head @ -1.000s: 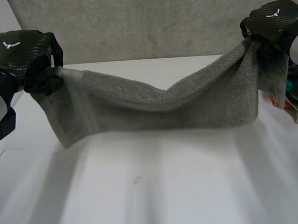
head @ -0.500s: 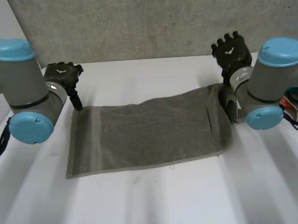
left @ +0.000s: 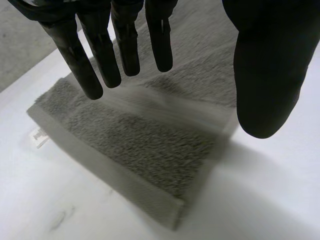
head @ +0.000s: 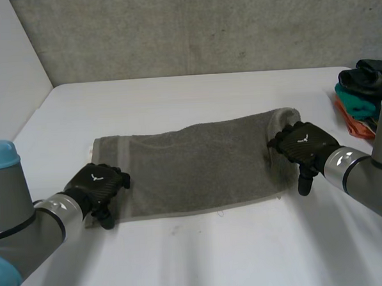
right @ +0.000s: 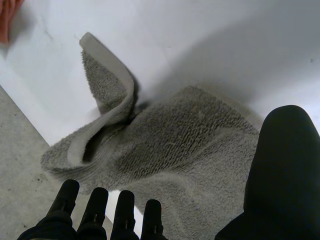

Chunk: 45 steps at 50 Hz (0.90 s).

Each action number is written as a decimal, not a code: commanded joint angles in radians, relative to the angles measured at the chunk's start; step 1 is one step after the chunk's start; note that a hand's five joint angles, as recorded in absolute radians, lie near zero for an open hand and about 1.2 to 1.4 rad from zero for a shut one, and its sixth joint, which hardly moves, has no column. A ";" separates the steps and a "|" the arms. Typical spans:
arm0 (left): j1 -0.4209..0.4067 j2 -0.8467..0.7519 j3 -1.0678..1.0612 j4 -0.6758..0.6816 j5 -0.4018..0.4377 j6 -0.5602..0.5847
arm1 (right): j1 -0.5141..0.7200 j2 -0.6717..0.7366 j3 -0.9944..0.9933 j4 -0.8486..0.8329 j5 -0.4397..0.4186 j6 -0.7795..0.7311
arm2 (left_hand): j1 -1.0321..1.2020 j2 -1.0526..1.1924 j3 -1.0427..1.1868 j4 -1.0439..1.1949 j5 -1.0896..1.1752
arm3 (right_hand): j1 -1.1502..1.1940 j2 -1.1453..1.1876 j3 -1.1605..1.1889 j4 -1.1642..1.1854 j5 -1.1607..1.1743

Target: Fold the laundry.

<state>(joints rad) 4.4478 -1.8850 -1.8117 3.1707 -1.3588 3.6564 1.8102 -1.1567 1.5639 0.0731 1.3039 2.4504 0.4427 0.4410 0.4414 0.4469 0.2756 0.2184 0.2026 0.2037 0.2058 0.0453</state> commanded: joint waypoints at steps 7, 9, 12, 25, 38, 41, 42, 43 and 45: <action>-0.002 -0.134 0.031 0.132 -0.040 0.039 | -0.002 0.002 0.084 -0.093 0.003 0.027 | 0.076 0.078 0.077 0.072 0.069 | -0.044 -0.028 -0.029 -0.031 -0.045; -0.002 -0.140 0.031 0.135 -0.043 0.051 | -0.003 0.000 0.093 -0.101 0.000 0.032 | 0.070 0.072 0.072 0.066 0.063 | -0.044 -0.028 -0.029 -0.031 -0.045; -0.002 -0.143 0.032 0.141 -0.043 0.062 | -0.005 0.002 0.100 -0.108 0.003 0.029 | 0.061 0.063 0.063 0.057 0.054 | -0.044 -0.028 -0.029 -0.031 -0.045; 0.005 -0.190 0.052 0.261 -0.049 0.064 | 0.006 -0.009 0.128 -0.127 0.003 0.033 | 0.231 0.233 0.233 0.227 0.224 | -0.044 -0.028 -0.029 -0.031 -0.045; 0.022 -0.217 0.120 0.284 -0.046 0.050 | 0.008 -0.032 0.143 -0.141 0.005 0.045 | 0.821 0.823 0.822 0.817 0.814 | -0.044 -0.028 -0.029 -0.031 -0.045; 0.028 -0.218 0.137 0.279 -0.049 0.047 | 0.008 -0.041 0.145 -0.141 0.005 0.058 | 0.954 0.955 0.955 0.949 0.946 | -0.044 -0.028 -0.029 -0.031 -0.045; 0.030 -0.215 0.140 0.278 -0.049 0.045 | 0.006 -0.044 0.145 -0.141 0.005 0.064 | 0.954 0.955 0.955 0.949 0.946 | -0.044 -0.028 -0.029 -0.031 -0.045; 0.031 -0.204 0.141 0.267 -0.054 0.041 | 0.005 -0.049 0.145 -0.141 0.009 0.078 | 0.954 0.955 0.955 0.949 0.946 | -0.044 -0.028 -0.029 -0.031 -0.045; 0.031 -0.183 0.137 0.252 -0.059 0.031 | 0.001 -0.052 0.143 -0.139 0.020 0.096 | 0.954 0.955 0.955 0.949 0.946 | -0.044 -0.028 -0.029 -0.031 -0.045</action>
<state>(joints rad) 4.4732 -2.0990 -1.6824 3.4496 -1.4082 3.7036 1.8171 -1.1954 1.7086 -0.0679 1.3099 2.5065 1.1369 1.1922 1.1871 1.1962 0.9818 0.2188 0.2026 0.2037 0.2059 0.0454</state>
